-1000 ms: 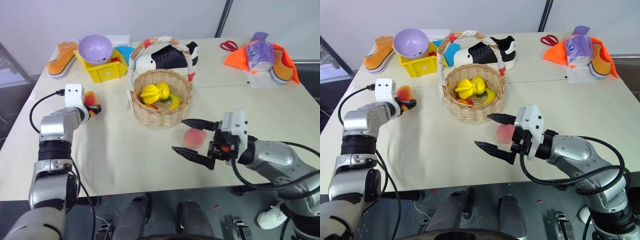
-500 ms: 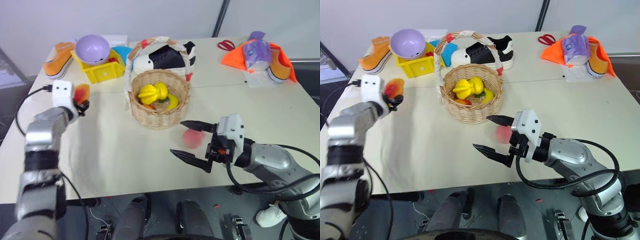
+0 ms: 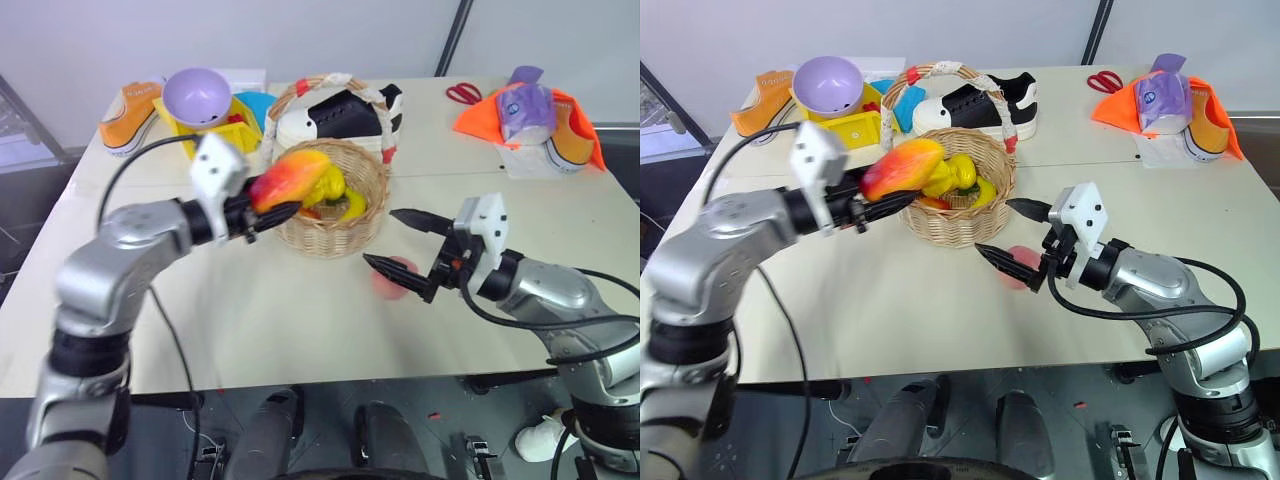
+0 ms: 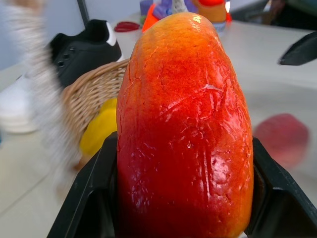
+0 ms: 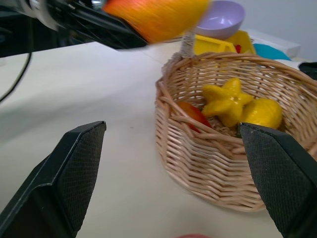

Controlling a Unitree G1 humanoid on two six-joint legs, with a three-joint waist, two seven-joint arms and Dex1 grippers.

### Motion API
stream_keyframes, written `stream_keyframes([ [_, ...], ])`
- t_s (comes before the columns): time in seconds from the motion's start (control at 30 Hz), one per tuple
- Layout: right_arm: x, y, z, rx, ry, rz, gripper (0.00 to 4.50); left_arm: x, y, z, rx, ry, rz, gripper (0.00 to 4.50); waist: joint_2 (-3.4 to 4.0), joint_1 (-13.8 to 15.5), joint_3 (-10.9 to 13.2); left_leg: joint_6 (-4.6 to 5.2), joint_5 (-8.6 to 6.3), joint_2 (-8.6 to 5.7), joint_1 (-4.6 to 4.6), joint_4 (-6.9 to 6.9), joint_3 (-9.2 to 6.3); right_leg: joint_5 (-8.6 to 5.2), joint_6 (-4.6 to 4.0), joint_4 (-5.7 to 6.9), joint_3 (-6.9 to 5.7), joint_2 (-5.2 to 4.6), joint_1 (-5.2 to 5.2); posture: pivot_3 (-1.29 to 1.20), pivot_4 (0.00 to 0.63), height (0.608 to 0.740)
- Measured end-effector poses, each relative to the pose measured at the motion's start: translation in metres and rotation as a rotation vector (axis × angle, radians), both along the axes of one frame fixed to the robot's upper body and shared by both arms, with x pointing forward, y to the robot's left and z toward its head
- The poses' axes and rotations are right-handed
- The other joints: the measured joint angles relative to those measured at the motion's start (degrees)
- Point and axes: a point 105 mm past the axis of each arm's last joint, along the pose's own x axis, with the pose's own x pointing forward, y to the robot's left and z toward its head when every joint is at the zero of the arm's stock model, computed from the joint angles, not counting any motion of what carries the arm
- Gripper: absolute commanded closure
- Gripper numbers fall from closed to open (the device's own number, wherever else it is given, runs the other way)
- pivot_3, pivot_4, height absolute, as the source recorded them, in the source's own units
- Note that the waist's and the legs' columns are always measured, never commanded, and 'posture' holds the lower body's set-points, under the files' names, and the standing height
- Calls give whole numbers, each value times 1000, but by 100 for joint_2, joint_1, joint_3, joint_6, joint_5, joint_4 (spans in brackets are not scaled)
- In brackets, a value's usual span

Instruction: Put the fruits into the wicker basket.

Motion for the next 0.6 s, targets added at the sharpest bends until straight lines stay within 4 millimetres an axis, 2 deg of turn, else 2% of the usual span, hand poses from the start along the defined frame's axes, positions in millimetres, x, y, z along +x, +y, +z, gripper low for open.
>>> stream_keyframes([
  [0.03, 0, -1, 0, 1, -1, -6, 0, 7, -5, -2, 12, 9, 11, 2255, 0, -12, 0, 0, 0, 0, -1, 0, -1, 0, 0, 6, -1, 0, -3, 0, 150, 740],
  [0.1, 2, -1, 0, 3, -9, -23, 0, 20, -14, -8, 26, 43, 32, 1125, -1, -67, 1, 0, 1, 0, -3, 2, 0, 0, 1, 8, -2, 1, -4, 0, 150, 740],
  [0.2, 3, -3, -2, 2, -6, -42, 0, 26, -18, -12, 32, 67, 39, 44, -1, -99, 1, 1, 1, 0, -2, 5, 1, 0, 1, 12, -1, 1, -6, 0, 150, 740],
  [0.3, 1, -5, -8, -21, 5, -70, 0, 34, -16, -9, 39, 68, 57, 44, 0, -77, 1, 0, 1, 0, -2, 8, -1, -1, 1, 19, -1, 1, -8, 0, 150, 740],
  [0.4, 3, -11, -18, -71, 33, -110, 0, 27, -16, -3, 27, 36, -21, 44, 0, -82, 1, 0, 1, -1, -2, 10, 1, -1, 0, 18, 0, 0, -8, 0, 150, 740],
  [0.5, 5, -15, -30, -121, 71, -129, 0, 6, -13, -1, 8, -5, -151, 44, 1, -94, 1, -1, 1, 2, -1, 5, 0, -2, -1, 17, 1, 0, -9, 0, 150, 740],
  [0.6, 6, -17, -46, -145, 137, -132, 0, -22, -11, -5, -38, 42, -301, 44, 2, -90, 2, -1, 1, 3, -2, 7, -1, -2, -3, 17, 1, 0, -8, 0, 150, 740],
])
